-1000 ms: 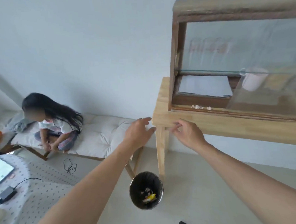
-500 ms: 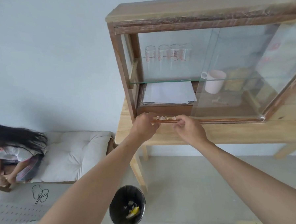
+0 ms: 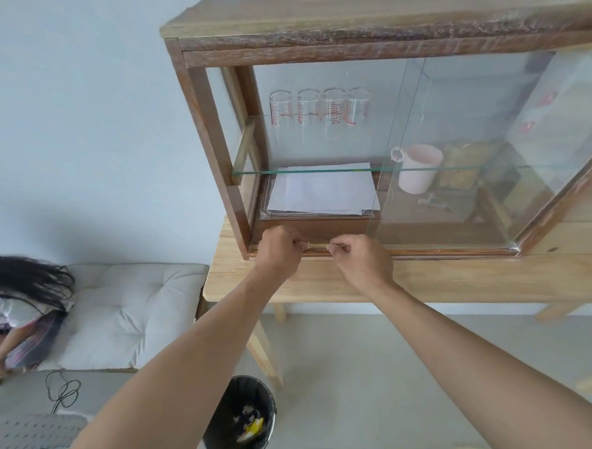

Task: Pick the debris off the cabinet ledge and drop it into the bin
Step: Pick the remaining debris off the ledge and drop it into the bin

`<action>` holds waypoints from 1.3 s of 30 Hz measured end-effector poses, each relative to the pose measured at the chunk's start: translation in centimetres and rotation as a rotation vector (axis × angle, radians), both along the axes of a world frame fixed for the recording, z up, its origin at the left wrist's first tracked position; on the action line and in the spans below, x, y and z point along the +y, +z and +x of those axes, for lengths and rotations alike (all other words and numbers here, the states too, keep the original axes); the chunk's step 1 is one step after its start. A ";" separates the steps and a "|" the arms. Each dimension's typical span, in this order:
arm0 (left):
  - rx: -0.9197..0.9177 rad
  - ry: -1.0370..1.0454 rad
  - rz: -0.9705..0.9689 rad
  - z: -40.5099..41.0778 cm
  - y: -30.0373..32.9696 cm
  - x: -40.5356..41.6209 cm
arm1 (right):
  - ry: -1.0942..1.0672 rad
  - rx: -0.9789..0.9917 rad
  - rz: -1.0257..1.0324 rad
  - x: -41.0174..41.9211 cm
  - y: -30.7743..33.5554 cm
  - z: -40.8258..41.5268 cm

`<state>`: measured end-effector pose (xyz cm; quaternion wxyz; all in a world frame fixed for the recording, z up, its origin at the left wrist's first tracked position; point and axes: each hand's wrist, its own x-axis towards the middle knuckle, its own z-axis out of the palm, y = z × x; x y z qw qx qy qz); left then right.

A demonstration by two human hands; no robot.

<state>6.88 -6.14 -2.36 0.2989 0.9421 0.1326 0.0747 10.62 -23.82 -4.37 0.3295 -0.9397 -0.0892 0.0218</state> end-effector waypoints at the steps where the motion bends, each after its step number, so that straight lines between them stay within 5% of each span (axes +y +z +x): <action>1: 0.001 0.017 -0.013 -0.1 0.0 0.1 | 0.002 -0.004 0.003 0.0 0.1 0.0; 13: -0.071 0.167 -0.306 -7.8 -0.6 3.8 | 0.008 0.064 0.180 0.6 0.6 -2.8; 24: 0.085 0.339 -0.407 -20.2 -4.9 10.9 | 0.346 0.214 0.285 6.6 -2.6 -12.3; 39: 0.337 0.754 -0.626 -30.3 -33.5 16.0 | 0.708 0.386 -0.189 17.3 -29.1 -18.2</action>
